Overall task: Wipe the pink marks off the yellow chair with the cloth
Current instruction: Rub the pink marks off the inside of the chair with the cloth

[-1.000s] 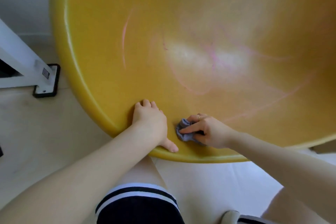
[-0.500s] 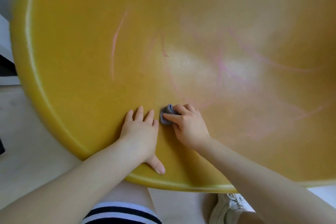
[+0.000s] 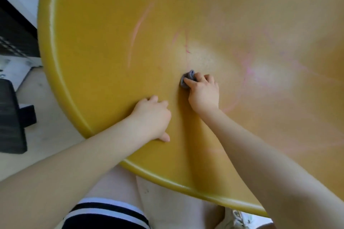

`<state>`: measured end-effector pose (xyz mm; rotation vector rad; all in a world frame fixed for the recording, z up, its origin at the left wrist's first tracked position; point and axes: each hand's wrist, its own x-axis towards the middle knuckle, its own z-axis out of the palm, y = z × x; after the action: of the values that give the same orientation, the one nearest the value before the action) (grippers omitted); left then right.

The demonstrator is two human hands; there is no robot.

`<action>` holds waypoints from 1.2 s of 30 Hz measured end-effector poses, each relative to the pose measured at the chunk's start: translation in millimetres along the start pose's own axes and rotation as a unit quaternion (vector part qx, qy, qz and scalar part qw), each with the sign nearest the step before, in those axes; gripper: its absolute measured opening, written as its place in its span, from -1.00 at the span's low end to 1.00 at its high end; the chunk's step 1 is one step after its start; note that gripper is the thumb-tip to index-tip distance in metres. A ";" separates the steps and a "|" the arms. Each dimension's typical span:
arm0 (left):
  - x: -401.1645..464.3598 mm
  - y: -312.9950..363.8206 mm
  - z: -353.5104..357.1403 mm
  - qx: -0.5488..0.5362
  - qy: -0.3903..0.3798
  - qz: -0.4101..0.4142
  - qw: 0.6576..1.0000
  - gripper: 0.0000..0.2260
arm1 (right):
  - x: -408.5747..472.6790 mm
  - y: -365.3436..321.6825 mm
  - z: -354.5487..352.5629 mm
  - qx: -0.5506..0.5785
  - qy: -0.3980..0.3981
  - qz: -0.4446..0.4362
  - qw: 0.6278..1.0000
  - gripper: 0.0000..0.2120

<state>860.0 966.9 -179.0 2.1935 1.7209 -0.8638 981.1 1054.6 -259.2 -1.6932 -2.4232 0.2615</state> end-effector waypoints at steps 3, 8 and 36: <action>2.3 -1.5 2.4 0.029 0.035 -0.030 0.999 -0.05 | -42.6 -1.6 -2.7 0.029 0.007 -0.089 0.996 -0.64; 11.7 1.6 10.1 0.012 0.022 -0.015 1.000 0.04 | -105.4 4.4 -12.5 0.045 -0.022 -0.196 0.979 -0.62; 20.6 7.0 18.2 -0.004 -0.012 0.014 1.000 -0.05 | -20.5 29.6 -14.6 -0.086 -0.042 -0.007 0.995 -0.72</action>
<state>863.9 972.3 -206.5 2.1880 1.6745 -0.8725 1018.5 1046.0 -253.1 -1.7668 -2.5851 0.1289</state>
